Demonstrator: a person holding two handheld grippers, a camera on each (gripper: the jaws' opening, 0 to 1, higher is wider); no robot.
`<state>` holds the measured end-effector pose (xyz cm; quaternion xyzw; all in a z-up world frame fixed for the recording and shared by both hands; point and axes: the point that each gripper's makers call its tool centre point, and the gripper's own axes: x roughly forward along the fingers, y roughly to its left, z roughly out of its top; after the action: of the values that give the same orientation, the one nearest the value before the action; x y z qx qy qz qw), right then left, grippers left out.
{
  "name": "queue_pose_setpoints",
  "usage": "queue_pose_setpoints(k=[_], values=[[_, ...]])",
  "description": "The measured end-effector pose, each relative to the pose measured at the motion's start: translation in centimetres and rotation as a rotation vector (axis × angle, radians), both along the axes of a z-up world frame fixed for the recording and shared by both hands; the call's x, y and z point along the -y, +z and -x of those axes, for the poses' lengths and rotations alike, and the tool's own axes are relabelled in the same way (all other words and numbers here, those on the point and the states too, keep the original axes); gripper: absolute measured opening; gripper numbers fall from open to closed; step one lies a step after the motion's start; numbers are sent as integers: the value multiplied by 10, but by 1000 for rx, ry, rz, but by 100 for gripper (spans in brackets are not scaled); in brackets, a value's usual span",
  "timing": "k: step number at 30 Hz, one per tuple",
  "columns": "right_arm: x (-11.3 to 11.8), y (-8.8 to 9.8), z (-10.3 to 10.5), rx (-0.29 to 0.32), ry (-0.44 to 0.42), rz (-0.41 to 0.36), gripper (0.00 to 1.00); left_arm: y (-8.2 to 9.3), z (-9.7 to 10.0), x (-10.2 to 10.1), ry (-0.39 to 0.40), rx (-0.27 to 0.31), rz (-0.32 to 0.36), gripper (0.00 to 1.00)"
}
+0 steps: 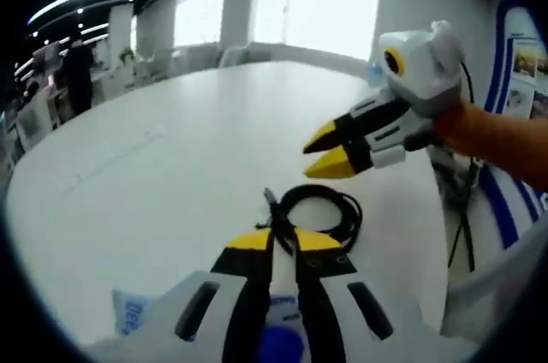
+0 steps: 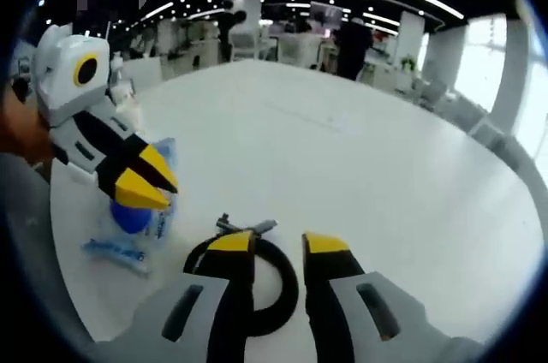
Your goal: Arrange the tabletop items into an orderly group along one side of the table until the central work area is clear of visible clutter.
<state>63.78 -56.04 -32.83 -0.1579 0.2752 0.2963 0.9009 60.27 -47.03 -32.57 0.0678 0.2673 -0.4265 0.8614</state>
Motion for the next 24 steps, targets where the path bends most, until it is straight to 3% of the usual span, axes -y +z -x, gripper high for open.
queue_pose_setpoints(k=[6,16,24], values=[[-2,6,10,4,-1,-10,29,8,7,-15,4,10,26,15],[-12,18,36,9,35,-39,44,22,21,-39,2,26,110,37],[-26,30,54,-6,22,-143,57,27,34,-54,-5,9,157,55]])
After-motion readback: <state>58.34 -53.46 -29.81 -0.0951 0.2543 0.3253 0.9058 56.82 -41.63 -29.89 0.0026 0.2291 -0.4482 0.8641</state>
